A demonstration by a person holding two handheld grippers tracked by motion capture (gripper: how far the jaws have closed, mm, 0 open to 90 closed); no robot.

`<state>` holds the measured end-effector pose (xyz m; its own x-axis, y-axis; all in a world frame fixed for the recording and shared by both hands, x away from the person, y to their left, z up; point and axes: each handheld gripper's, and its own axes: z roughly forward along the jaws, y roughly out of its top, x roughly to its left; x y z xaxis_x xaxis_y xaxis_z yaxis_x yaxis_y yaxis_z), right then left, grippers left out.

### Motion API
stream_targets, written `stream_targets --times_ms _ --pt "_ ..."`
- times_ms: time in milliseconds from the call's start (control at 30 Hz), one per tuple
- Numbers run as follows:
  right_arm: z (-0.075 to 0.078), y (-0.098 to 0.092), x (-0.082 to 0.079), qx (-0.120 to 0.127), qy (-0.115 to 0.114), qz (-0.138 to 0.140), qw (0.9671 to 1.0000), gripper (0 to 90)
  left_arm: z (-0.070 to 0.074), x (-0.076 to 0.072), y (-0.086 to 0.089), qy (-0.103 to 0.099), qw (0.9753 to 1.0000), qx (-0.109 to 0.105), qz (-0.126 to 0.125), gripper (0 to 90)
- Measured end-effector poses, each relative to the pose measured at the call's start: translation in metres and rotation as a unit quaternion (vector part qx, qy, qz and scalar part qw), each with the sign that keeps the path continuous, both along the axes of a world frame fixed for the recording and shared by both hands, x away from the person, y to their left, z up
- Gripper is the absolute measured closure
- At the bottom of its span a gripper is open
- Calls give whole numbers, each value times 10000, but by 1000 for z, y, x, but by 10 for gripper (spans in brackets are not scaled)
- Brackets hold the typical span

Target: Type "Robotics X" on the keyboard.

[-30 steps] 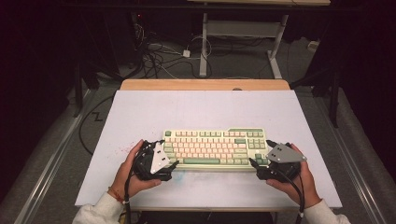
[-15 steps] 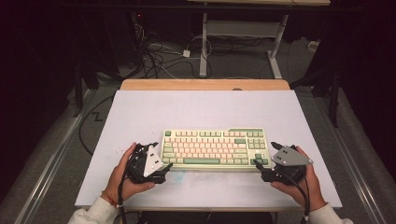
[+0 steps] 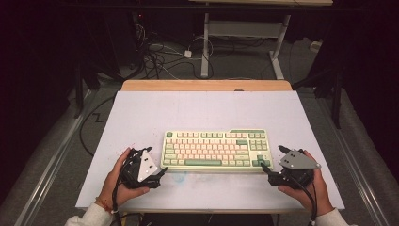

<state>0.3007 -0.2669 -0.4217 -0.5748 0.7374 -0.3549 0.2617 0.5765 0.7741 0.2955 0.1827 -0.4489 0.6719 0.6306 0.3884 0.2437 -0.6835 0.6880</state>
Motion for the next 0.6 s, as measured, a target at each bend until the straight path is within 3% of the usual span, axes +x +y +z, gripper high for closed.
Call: stream_targets --times_ms 367,600 --pt "-8 -14 -4 13 15 -100 9999 198 -10 -3 11 167 9997 43 166 170" --pt "-18 -24 -6 25 138 -174 9998 198 -16 -4 18 254 9994 18 253 170"
